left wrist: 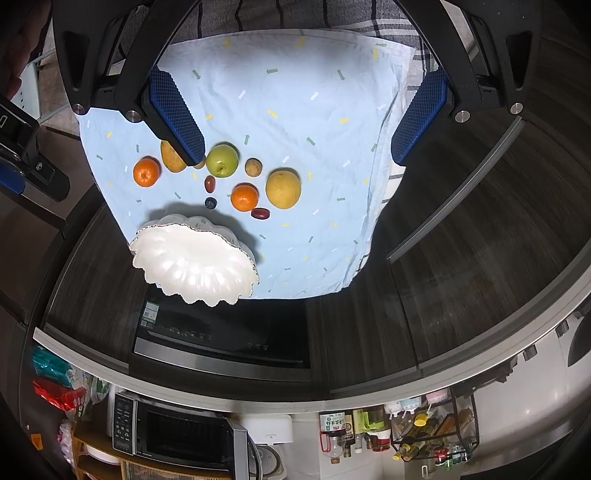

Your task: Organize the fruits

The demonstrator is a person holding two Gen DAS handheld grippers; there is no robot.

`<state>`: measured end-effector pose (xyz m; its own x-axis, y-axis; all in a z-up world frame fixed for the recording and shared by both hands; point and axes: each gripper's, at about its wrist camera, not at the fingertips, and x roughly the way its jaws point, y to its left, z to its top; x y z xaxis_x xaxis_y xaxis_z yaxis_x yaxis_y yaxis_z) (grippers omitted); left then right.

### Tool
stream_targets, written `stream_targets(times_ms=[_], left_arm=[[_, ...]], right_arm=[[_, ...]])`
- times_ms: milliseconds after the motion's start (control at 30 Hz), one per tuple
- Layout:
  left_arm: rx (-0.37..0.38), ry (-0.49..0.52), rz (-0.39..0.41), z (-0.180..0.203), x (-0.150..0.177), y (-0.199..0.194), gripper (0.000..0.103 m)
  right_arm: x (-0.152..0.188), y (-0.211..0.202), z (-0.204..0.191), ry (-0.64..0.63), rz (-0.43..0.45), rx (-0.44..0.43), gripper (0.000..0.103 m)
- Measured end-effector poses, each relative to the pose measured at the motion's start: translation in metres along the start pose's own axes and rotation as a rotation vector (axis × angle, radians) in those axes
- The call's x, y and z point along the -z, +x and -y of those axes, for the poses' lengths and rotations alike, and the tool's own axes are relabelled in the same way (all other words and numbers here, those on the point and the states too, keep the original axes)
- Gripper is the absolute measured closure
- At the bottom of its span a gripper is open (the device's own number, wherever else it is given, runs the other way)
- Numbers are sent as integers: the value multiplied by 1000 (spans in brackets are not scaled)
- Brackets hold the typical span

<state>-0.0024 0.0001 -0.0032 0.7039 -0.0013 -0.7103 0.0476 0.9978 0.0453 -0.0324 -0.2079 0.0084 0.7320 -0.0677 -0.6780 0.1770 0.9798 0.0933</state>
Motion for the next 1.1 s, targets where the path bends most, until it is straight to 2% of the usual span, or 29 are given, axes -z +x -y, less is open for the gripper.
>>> stream_targets(times_ms=[1100], left_arm=[[1, -2, -3, 1, 2, 1, 0]], right_arm=[[1, -1, 2, -4, 7, 5, 0]])
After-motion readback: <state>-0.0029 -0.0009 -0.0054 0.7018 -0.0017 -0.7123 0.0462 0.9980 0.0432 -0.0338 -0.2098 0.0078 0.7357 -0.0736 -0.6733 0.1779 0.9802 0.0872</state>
